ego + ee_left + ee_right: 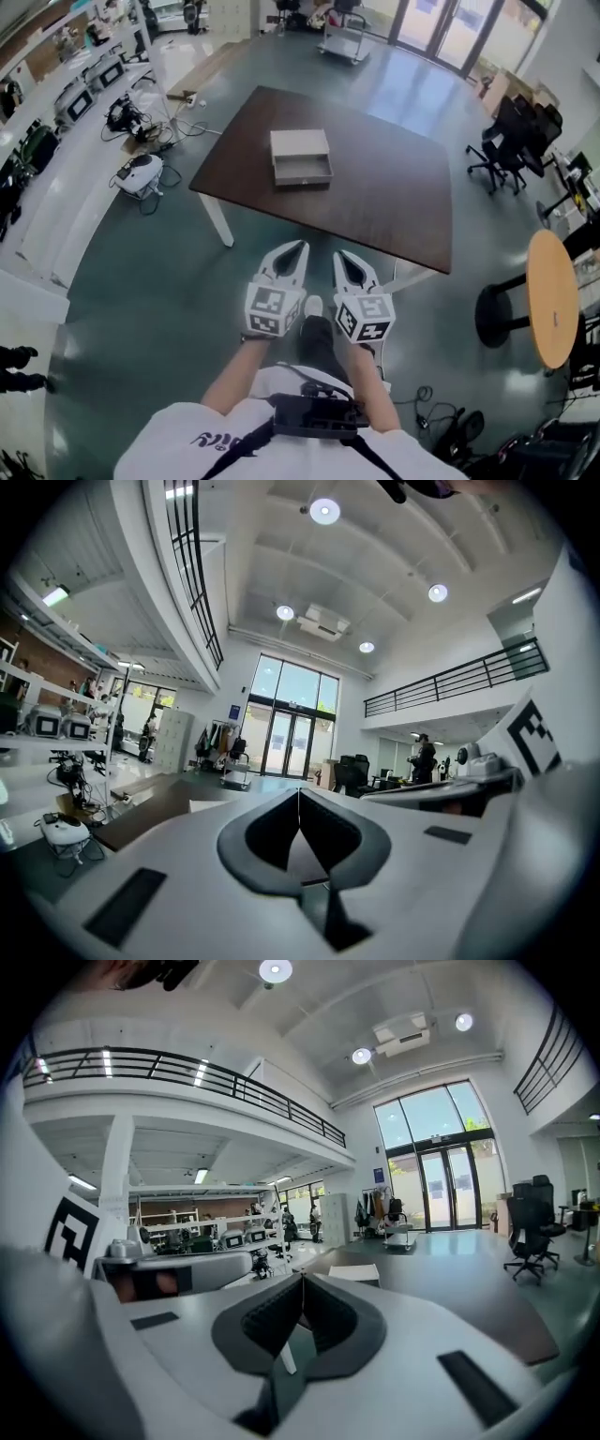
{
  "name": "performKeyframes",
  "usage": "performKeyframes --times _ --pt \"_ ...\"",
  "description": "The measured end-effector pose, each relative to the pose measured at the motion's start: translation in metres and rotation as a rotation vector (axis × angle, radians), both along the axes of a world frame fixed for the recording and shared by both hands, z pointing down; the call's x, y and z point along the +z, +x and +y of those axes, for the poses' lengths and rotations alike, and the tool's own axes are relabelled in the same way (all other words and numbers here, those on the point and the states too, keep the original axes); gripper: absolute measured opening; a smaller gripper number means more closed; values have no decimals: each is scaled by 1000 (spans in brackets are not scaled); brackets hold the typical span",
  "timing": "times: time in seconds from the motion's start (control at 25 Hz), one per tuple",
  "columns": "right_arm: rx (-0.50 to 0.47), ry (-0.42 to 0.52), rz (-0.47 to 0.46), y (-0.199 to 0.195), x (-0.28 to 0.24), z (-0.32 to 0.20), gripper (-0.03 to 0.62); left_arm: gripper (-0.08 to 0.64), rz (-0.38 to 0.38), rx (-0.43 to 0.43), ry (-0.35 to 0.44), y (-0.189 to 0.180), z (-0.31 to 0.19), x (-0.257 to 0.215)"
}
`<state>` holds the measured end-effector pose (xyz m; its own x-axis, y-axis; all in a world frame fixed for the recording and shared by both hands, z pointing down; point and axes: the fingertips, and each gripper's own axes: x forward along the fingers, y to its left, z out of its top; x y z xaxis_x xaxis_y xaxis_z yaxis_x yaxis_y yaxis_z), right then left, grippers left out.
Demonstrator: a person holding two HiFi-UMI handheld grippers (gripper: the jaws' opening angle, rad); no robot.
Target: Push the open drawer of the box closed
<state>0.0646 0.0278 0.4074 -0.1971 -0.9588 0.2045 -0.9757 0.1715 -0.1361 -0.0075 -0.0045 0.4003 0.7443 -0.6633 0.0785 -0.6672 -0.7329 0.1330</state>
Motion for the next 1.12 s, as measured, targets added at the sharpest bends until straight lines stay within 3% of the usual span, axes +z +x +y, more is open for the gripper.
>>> performKeyframes --times 0.24,0.52,0.68,0.92,1.12 --pt "-141 1 -22 2 7 -108 5 9 -21 -136 27 -1 -90 -8" --pt "-241 84 -37 48 -36 -219 5 9 -8 -222 101 51 -187 -49" --pt "-257 84 -60 87 -30 -267 5 9 -16 -259 105 82 -231 -44" --pt "-246 -18 -125 126 26 -318 5 9 -61 -294 59 106 -274 -6" --pt "-243 -143 -138 135 97 -332 5 8 -143 -319 8 106 -299 54"
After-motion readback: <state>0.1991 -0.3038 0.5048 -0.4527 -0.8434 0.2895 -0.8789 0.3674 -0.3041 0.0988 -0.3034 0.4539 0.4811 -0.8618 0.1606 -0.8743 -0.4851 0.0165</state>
